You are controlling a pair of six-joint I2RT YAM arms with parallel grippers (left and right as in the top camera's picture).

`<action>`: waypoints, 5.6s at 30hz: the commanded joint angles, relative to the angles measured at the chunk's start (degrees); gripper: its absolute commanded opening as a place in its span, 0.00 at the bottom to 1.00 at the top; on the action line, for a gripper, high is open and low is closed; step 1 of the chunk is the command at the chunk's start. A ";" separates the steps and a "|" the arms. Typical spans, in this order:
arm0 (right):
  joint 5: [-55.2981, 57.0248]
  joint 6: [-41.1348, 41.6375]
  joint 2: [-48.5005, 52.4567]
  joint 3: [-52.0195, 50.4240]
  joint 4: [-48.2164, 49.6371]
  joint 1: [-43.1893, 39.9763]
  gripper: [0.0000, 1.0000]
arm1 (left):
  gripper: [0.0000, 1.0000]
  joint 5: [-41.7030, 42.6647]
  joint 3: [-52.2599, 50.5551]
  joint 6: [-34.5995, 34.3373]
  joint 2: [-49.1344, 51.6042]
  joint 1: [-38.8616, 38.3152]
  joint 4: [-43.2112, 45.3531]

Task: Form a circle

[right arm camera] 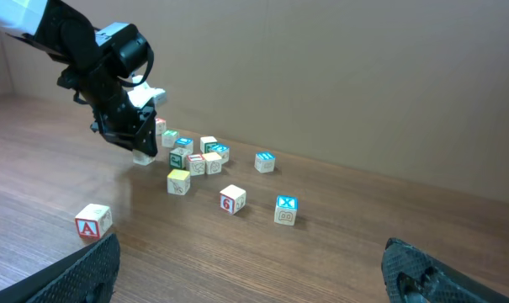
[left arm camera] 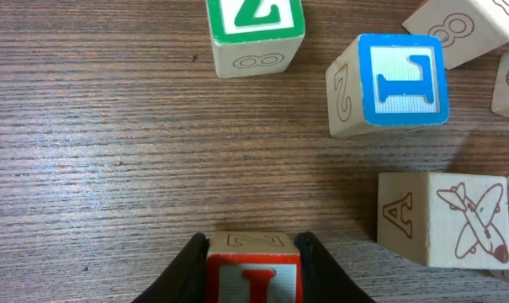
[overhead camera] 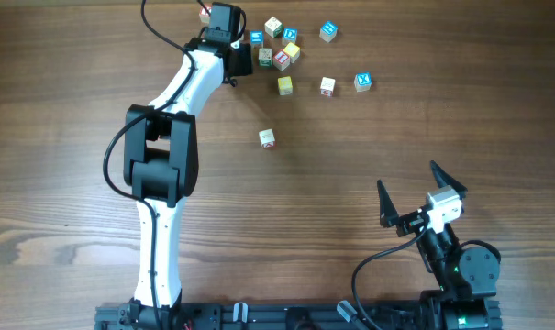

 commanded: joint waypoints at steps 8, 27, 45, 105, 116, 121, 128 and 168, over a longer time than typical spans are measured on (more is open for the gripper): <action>-0.35 -0.15 -0.46 -0.07 0.09 -0.33 1.00 | 0.15 -0.79 0.68 -1.09 -16.98 0.02 -15.47; -0.35 -0.17 -0.46 -0.07 0.09 -0.33 1.00 | 0.13 0.20 -9.88 -11.61 -26.43 -0.04 -50.60; -0.35 -0.15 -0.46 -0.07 0.09 -0.33 1.00 | 0.13 1.55 -29.79 -8.85 -26.40 -4.55 -31.63; -0.35 -0.17 -0.46 -0.07 0.09 -0.33 1.00 | 0.36 3.52 -35.89 -9.38 -26.40 -6.97 -30.45; -0.33 -0.17 -0.46 -0.07 0.09 -0.33 1.00 | 0.31 3.45 -35.89 -8.46 -26.40 -13.44 -22.91; -0.35 -0.17 -0.46 -0.07 0.09 -0.33 1.00 | 0.31 2.64 -35.89 -7.43 -26.40 -15.61 -21.46; -0.35 -0.17 -0.46 -0.07 0.09 -0.33 1.00 | 0.31 1.05 -35.89 -7.48 -26.40 -15.74 -19.28; -0.35 -0.17 -0.46 -0.07 0.09 -0.33 1.00 | 0.31 -1.86 -35.89 -7.67 -26.40 -15.74 -18.23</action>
